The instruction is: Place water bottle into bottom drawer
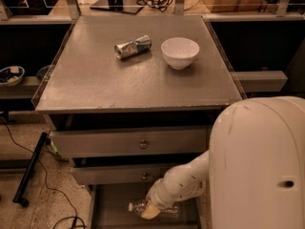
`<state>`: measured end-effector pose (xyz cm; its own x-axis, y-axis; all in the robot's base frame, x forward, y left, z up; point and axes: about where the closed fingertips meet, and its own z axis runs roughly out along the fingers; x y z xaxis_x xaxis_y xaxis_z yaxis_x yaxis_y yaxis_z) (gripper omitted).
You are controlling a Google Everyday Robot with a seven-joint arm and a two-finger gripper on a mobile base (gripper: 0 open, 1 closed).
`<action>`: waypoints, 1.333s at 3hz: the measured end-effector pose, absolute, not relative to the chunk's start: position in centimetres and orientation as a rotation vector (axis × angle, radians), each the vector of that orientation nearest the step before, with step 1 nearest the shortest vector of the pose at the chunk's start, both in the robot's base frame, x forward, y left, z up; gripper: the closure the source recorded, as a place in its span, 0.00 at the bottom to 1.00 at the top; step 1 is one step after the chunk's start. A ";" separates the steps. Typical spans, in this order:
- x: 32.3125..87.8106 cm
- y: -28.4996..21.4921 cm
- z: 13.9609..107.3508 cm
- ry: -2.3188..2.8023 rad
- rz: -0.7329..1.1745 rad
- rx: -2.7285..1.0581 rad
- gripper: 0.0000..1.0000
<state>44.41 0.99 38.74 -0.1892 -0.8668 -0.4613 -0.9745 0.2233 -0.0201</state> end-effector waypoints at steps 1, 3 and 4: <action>44.5 1.1 37.8 2.144 0.408 -1.700 1.00; 44.6 1.6 32.6 2.193 0.430 -1.664 1.00; 44.5 1.5 27.8 2.258 0.485 -1.626 1.00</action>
Offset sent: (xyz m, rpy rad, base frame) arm 0.0113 0.0037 -0.0574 -0.0099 0.0287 -0.0517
